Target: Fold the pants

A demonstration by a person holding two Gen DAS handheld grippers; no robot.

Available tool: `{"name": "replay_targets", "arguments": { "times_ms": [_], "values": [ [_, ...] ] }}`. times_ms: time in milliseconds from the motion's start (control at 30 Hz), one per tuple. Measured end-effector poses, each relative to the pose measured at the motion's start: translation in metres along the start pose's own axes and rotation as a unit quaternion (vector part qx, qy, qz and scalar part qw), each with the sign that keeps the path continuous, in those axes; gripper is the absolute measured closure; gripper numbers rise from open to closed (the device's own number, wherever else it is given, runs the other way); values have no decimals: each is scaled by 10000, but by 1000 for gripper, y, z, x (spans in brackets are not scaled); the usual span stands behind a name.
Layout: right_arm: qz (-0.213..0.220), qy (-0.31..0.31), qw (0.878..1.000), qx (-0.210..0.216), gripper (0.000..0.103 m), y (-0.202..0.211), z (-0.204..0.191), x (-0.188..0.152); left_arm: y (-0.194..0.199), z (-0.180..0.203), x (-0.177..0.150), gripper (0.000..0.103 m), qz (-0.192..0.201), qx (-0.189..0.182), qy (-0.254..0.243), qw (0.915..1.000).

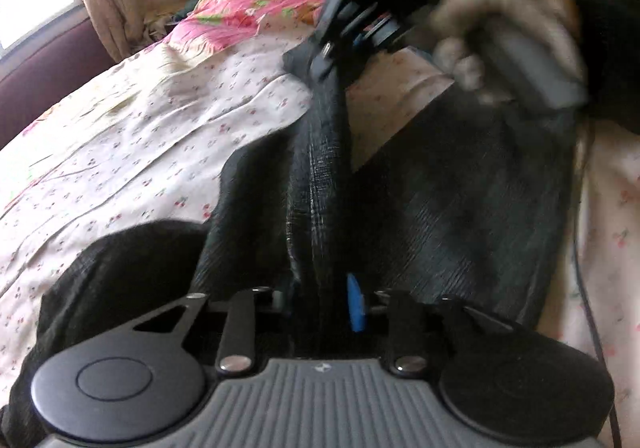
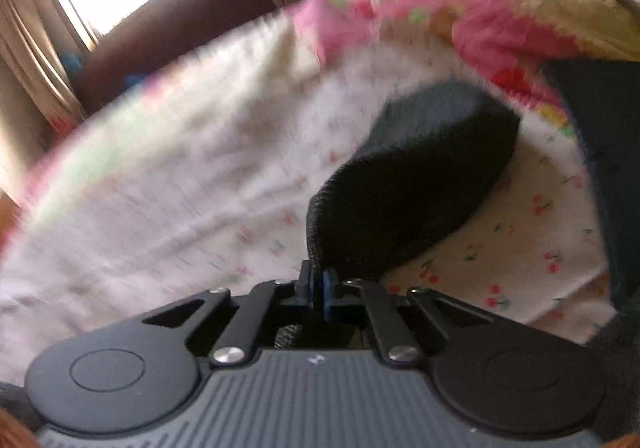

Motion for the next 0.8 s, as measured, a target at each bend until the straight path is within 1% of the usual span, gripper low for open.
{"name": "replay_targets", "arguments": {
  "times_ms": [33, 67, 133, 167, 200, 233, 267, 300, 333, 367, 400, 433, 467, 500, 567, 600, 633, 700, 767, 800],
  "values": [
    [219, -106, 9995, 206, 99, 22, 2, 3, 4, 7, 2, 67, 77, -75, -14, 9999],
    [531, -282, 9971, 466, 99, 52, 7, 3, 10, 14, 4, 67, 180, -128, -93, 9997],
    [877, -491, 9922, 744, 99, 96, 20, -6, 20, 32, 3, 67, 307, -152, -471, 9983],
    [956, -502, 9916, 710, 99, 114, 29, -17, 22, 43, 1, 67, 296, -206, -684, 9970],
    [977, -422, 9929, 539, 98, 128, 39, -31, 22, 50, -3, 67, 249, -269, -807, 9961],
    [959, -278, 9945, 300, 95, 136, 49, -46, 19, 59, -6, 67, 152, -353, -943, 9948],
    [858, -131, 9962, -17, 90, 140, 61, -62, 15, 67, -11, 67, 53, -371, -1075, 9935],
    [596, -88, 9974, -384, 79, 139, 76, -79, 13, 72, -15, 68, -17, -329, -1202, 9922],
    [392, -183, 9974, -581, 75, 137, 87, -89, 12, 77, -17, 68, -51, -231, -1337, 9907],
    [264, -447, 9967, -624, 75, 138, 99, -98, 11, 79, -18, 68, -55, -141, -1447, 9894],
    [306, -697, 9957, -536, 75, 143, 105, -101, 11, 80, -17, 68, -76, -105, -1482, 9889],
    [425, -899, 9940, -449, 75, 149, 109, -101, 11, 79, -15, 68, -119, -108, -1455, 9892],
    [572, -959, 9929, -416, 75, 156, 109, -97, 12, 79, -14, 67, -158, -120, -1411, 9898],
    [726, -871, 9926, -431, 74, 162, 106, -92, 11, 79, -12, 67, -189, -114, -1399, 9899],
    [962, -386, 9932, -523, 71, 170, 92, -79, 10, 79, -12, 66, -239, -73, -1446, 9892],
    [1003, -1, 9930, -625, 64, 171, 80, -73, 18, 84, -17, 66, -254, -40, -1464, 9889],
    [1018, 447, 9909, -763, 56, 168, 68, -68, 8, 87, -8, 66, -270, -16, -1487, 9885],
    [998, 1312, 9810, -1027, 55, 153, 42, -59, 9, 89, -9, 66, -281, 34, -1499, 9883],
    [954, 1935, 9692, -1187, 55, 128, 22, -47, 9, 91, -9, 66, -292, 63, -1491, 9884],
    [895, 2124, 9643, -1305, 55, 115, 17, -41, 9, 91, -10, 66, -300, 67, -1474, 9886]
  ]
}}
Point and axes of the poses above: each gripper's, at about its wrist camera, not at the fingertips, and y roughly against the way its jaws point, z to its right, x to its top, the point moved 9 cm from there along -y, roughly the way its jaws point, and after that the axes turned 2 degrees about x, right-handed, at the moved point
